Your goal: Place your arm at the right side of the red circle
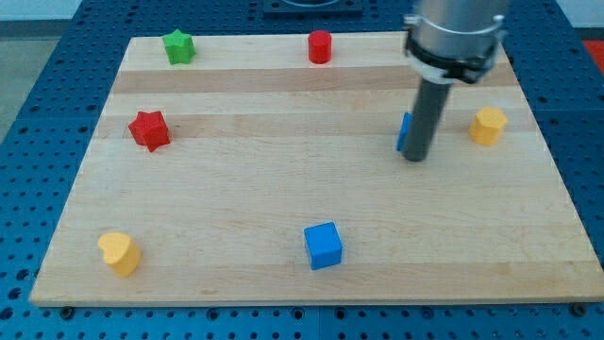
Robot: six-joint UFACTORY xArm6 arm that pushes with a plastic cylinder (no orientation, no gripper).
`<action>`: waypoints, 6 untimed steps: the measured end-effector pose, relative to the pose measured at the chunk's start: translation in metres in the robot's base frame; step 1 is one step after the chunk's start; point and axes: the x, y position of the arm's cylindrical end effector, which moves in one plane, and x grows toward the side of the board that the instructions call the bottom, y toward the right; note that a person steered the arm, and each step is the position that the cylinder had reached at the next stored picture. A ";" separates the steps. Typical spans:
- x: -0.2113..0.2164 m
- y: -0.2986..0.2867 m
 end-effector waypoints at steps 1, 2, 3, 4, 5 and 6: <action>0.000 -0.053; -0.019 -0.118; -0.061 -0.182; -0.090 -0.213; -0.109 -0.183; -0.139 -0.130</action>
